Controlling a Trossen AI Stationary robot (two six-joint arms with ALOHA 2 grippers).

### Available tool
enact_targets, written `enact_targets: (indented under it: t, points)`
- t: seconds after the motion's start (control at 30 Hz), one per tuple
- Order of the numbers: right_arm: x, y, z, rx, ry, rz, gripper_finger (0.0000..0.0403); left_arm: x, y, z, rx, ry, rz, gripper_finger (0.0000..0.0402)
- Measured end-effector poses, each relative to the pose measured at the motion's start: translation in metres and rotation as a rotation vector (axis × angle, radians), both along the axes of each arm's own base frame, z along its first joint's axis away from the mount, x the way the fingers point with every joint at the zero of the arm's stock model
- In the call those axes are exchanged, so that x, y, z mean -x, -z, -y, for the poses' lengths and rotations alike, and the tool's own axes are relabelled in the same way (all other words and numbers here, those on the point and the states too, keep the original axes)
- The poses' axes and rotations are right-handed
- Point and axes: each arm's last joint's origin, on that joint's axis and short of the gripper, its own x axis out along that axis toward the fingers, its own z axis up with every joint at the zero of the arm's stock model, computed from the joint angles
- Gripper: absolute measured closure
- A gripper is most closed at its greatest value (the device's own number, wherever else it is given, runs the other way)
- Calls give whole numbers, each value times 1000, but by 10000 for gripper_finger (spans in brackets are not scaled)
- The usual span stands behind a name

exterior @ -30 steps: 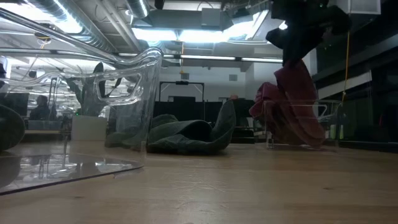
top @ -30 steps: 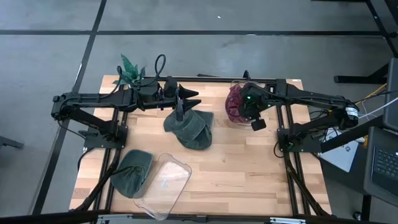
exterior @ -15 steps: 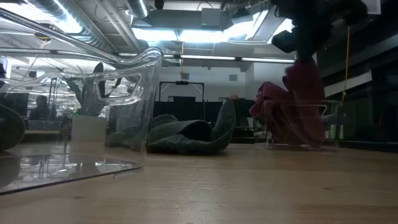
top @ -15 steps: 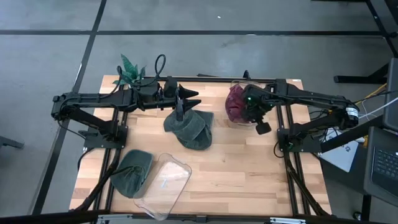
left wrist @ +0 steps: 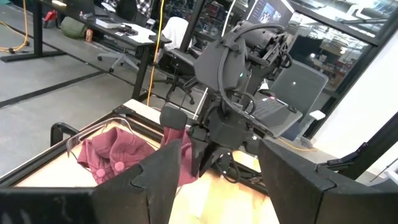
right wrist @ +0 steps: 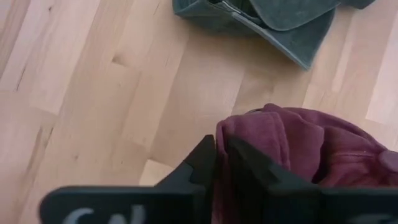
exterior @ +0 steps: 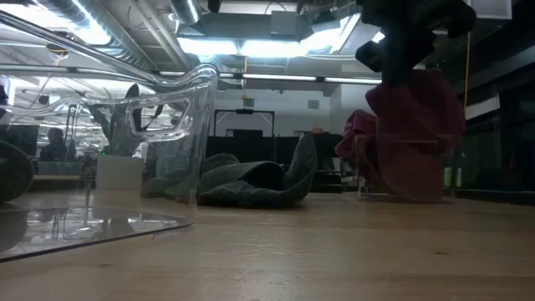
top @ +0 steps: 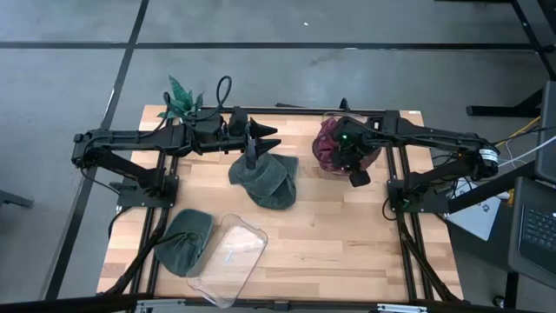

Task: Pick & Place hat
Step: Put the red cap into the top transparent bin

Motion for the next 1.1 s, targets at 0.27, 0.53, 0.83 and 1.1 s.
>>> enact_targets:
  t: [0.27,0.53,0.83,1.1]
  points:
    - [-2,-2,1,-42,97,24,307,0,0,0,0,0,0,192]
    - [5,-34,-1,-174,182,138,241,0,1,0,-9,1,-9,192]
    - [30,-72,-4,-197,346,216,200,16,-9,1,-17,-28,-4,192]
    - [53,-80,-8,-186,527,234,199,54,-5,16,-128,11,-97,192]
